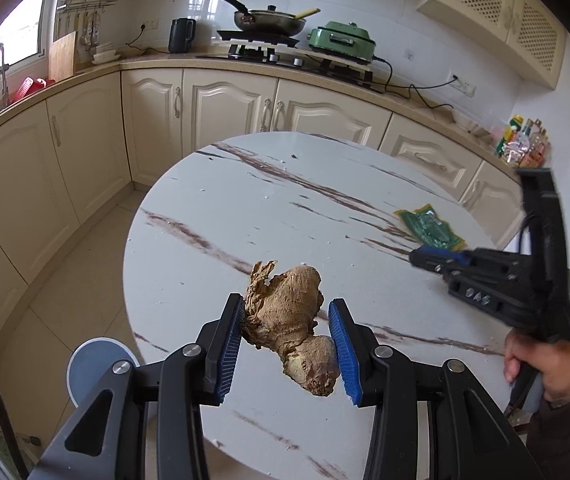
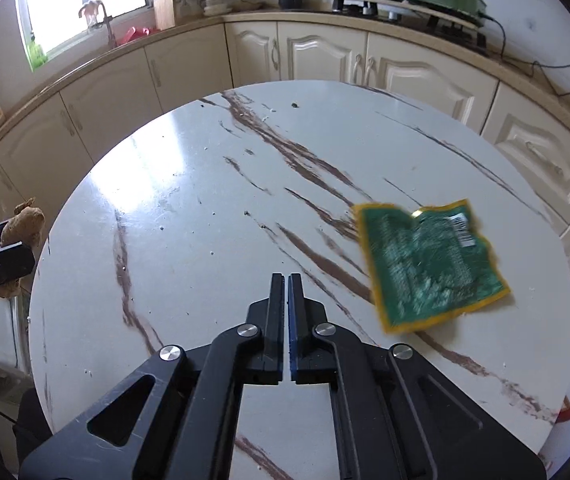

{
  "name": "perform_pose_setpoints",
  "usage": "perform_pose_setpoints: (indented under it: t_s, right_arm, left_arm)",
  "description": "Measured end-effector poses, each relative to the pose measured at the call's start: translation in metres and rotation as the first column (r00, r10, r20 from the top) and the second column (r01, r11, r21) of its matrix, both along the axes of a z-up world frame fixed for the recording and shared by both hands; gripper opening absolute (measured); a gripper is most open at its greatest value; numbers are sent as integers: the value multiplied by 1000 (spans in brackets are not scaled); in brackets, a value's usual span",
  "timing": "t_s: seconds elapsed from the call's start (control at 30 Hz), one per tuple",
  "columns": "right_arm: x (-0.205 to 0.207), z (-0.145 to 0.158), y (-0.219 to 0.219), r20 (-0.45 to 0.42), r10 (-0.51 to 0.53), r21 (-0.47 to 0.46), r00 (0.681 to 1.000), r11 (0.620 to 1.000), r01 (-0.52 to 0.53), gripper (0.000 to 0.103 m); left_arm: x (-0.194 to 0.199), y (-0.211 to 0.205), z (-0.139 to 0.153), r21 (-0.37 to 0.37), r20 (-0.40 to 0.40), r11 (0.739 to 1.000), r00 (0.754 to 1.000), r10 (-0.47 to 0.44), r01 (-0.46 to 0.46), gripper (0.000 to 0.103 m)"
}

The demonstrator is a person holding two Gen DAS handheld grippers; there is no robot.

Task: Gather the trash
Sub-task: 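Close the right tool on the green foil packet and lift it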

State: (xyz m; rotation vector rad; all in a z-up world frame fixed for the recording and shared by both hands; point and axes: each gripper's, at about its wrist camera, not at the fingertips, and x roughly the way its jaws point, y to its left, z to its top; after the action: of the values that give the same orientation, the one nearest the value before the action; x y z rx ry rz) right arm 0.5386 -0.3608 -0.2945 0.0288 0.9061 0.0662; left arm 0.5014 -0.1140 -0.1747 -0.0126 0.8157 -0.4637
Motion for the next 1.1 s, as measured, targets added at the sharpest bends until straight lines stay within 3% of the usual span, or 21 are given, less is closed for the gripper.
perform_pose_setpoints:
  t_s: [0.13, 0.27, 0.4, 0.47, 0.6, 0.77, 0.9, 1.0, 1.1]
  right_arm:
    - [-13, 23, -29, 86, -95, -1, 992, 995, 95, 80]
    - [-4, 18, -63, 30, -125, -68, 992, 990, 127, 94]
    - [11, 4, -71, -29, -85, -104, 996, 991, 81, 94]
    - [21, -2, -73, -45, -71, -111, 996, 992, 66, 100]
    - [44, -14, -79, -73, -30, -135, 997, 991, 20, 103]
    - [63, -26, -101, -128, -15, -60, 992, 998, 7, 103]
    - [66, -25, -105, -125, 18, -24, 992, 999, -21, 103]
    - [71, -31, -109, -138, -2, -87, 990, 996, -10, 103]
    - [71, -32, -113, -123, -2, -66, 992, 998, -7, 103]
  left_arm:
    - [-4, 7, 3, 1, 8, 1000, 1000, 2, -2, 39]
    - [-6, 4, 4, -6, 8, 1000, 1000, 3, -3, 39]
    - [2, -1, 2, 0, 4, 1000, 1000, 3, -3, 39]
    - [9, -3, 1, 4, 1, 1000, 1000, 2, -2, 39]
    - [17, -3, 0, 20, -2, 1000, 1000, 0, 0, 39]
    - [28, 0, 1, 24, -2, 1000, 1000, -2, 2, 39]
    - [30, -1, 2, 13, 4, 1000, 1000, -12, 11, 39]
    - [33, 0, 3, 7, 7, 1000, 1000, -17, 17, 39]
    - [34, 1, 4, 4, 9, 1000, 1000, -25, 25, 39]
